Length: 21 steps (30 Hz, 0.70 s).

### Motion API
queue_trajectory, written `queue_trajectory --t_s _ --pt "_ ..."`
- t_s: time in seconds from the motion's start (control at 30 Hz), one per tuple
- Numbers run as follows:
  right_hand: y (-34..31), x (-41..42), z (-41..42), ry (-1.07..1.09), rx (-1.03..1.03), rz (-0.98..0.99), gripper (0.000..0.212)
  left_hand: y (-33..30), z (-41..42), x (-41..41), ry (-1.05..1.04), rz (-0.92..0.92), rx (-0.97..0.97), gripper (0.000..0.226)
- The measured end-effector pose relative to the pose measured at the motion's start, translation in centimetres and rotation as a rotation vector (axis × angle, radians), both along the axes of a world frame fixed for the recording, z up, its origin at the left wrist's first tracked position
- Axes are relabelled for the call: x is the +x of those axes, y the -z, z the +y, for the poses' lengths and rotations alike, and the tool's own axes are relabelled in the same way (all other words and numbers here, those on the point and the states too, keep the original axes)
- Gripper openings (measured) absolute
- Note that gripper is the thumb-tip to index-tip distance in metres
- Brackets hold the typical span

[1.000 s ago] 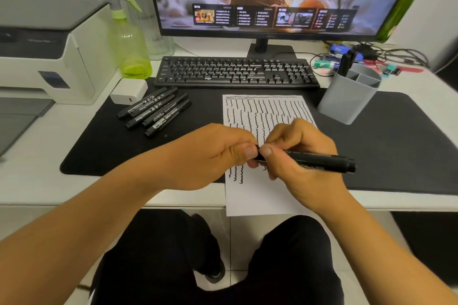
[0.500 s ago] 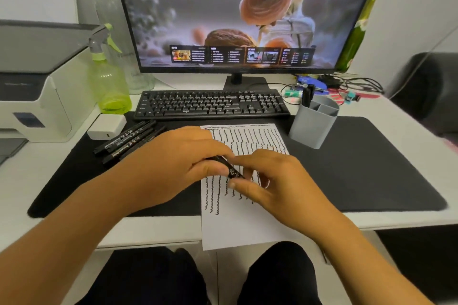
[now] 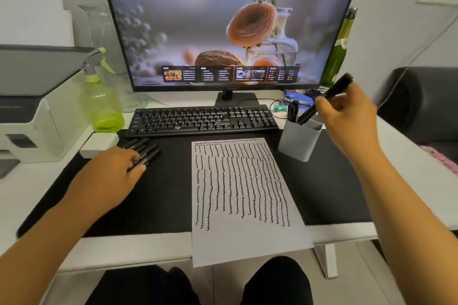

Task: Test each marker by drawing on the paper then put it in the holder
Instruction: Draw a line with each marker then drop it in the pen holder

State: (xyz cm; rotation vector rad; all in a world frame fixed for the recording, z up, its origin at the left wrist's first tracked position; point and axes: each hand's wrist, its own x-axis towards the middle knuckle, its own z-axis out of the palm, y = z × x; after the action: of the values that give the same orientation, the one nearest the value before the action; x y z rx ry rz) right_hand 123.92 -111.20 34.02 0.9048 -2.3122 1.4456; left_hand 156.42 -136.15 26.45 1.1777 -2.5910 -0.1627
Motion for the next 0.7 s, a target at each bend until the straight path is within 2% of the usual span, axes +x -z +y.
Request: queue_trajectory --t_s 0.07,0.2,0.3,0.47,0.7 --pt "0.4 -1.1 -0.9 0.031 0.049 -0.017 0.031 1.2 -0.8 0.4 -0.065 -0.053 -0.048 0.037" --pt "1.2 -2.3 -2.3 0.061 0.101 -0.055 0.035 2.4 -1.2 1.0 -0.061 -0.092 -0.084 0.042" --pt "1.2 -2.9 -2.8 0.059 0.134 -0.048 0.028 2.3 -1.3 1.0 -0.047 -0.077 -0.080 0.040" --pt "0.8 -3.3 -2.6 0.138 0.062 -0.007 0.013 2.2 -1.3 0.9 -0.044 -0.054 -0.074 0.038" --pt "1.2 -3.3 -3.2 0.070 0.184 -0.022 0.026 2.8 -1.2 0.6 -0.039 -0.058 -0.093 0.038"
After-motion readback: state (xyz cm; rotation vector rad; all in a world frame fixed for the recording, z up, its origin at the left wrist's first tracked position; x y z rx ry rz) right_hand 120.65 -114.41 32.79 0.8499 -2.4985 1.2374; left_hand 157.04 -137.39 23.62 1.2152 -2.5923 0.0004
